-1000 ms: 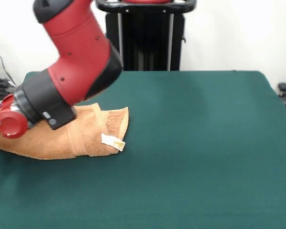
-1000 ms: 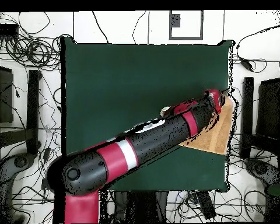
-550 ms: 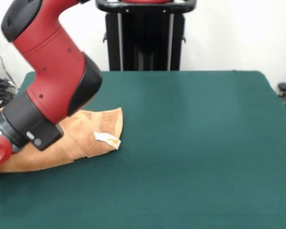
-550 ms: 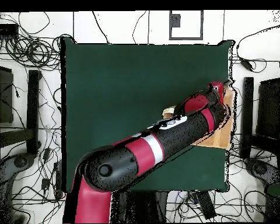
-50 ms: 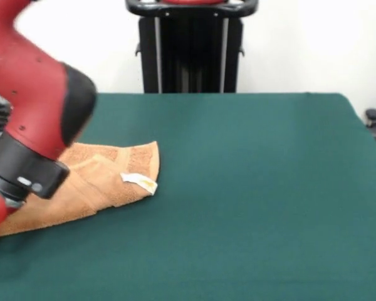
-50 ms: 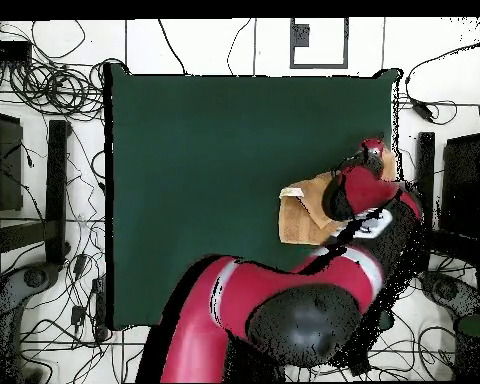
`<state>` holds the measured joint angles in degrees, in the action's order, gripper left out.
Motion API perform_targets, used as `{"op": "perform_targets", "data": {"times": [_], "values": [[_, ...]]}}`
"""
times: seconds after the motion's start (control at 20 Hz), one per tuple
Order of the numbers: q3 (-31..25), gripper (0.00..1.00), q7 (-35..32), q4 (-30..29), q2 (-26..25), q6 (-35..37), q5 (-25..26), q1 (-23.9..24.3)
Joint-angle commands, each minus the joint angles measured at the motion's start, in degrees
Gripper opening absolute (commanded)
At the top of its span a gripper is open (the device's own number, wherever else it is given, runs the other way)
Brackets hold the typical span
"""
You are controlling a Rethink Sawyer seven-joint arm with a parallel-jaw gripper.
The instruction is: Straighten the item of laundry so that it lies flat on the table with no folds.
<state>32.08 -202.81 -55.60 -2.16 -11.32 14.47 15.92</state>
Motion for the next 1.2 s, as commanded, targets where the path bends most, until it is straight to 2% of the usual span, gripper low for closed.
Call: {"op": "perform_targets", "data": {"times": [0.05, 0.25, 0.45, 0.6, 0.65, 0.7, 0.8, 0.9, 1.05, 1.2], "values": [[-49.8, 1.0, 11.7, -6.0, 6.1, 13.3, 16.8, 13.3], [-58.3, 1.0, 16.6, -8.8, 6.6, 18.2, 18.3, 18.8], [-61.4, 1.0, 19.1, -10.8, 7.1, 22.2, 16.0, 21.0], [-57.1, 1.0, 20.5, -10.0, 9.2, 27.6, 13.8, 17.7], [-53.9, 1.0, 20.5, -8.8, 10.2, 30.6, 13.4, 15.1], [-47.2, 1.0, 18.7, -5.8, 11.1, 35.8, 13.0, 9.9], [-40.6, 1.0, 15.7, -2.0, 11.2, 42.2, 12.7, 4.3], [-36.1, 1.0, 13.6, 0.2, 11.0, 42.0, 14.2, 0.6], [-33.6, 1.0, 14.8, 2.3, 10.7, 44.7, 15.3, -2.0], [-33.2, 1.0, 19.7, 3.7, 10.7, 47.1, 16.9, -2.9]]}}
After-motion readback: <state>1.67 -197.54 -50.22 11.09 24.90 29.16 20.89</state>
